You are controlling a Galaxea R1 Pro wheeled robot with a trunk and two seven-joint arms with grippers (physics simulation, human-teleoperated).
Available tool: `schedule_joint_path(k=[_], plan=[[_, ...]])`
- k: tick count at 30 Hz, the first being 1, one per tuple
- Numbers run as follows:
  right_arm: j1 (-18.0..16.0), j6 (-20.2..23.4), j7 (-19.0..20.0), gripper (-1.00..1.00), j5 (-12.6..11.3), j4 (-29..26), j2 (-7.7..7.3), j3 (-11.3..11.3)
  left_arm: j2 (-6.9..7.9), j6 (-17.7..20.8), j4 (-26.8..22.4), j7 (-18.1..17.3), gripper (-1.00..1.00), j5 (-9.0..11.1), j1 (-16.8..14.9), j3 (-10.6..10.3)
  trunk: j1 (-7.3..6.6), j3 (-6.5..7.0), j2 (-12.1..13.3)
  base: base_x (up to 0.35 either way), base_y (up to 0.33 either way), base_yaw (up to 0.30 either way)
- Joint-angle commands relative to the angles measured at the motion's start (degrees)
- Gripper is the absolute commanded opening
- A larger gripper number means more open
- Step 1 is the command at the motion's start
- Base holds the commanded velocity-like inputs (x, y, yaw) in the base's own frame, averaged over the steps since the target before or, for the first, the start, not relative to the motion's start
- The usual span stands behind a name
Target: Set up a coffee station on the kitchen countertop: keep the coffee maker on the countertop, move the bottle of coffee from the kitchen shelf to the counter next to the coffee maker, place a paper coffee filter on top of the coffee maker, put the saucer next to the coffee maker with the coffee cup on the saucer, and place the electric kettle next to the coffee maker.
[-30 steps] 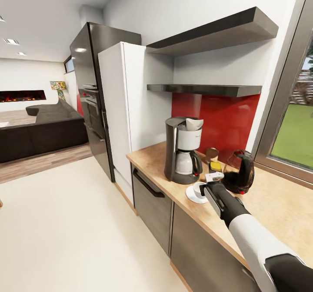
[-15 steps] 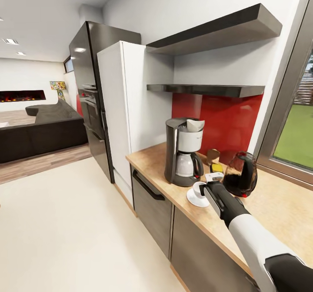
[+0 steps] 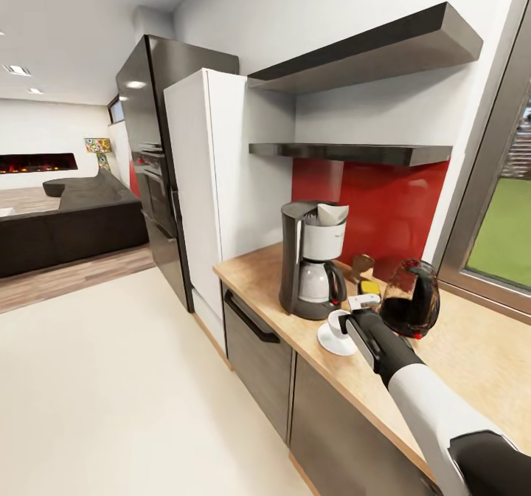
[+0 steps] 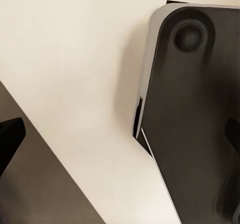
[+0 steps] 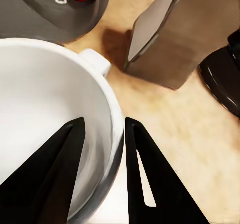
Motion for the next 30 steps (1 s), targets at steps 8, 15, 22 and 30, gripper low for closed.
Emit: schedule_joint_path(k=[8,15,22,30], plan=[[-0.08,0.29,-0.43,-1.0,-0.44,1.95,-0.17,0.42,-0.01,-0.26,-0.05,-0.05,1.0,0.26,0.0,0.42,0.02,-0.08,-0.08,0.005,0.0,0.0],[-0.06,0.29,-0.43,-1.0,-0.44,2.02,-0.18,0.43,-0.01,-0.2,-0.05,-0.07,1.0,0.26,0.0,0.4,0.02,-0.08,-0.08,0.014,0.0,0.0],[-0.03,0.3,-0.43,-1.0,-0.44,2.12,-0.18,0.43,-0.01,-0.26,-0.05,-0.04,1.0,0.26,0.0,0.42,0.02,-0.08,-0.08,0.058,0.0,0.0],[-0.06,0.29,-0.43,1.0,-0.44,2.36,-0.18,0.43,-0.01,-0.27,-0.05,-0.06,1.0,0.26,0.0,0.41,0.02,-0.08,-0.08,0.002,0.0,0.0]])
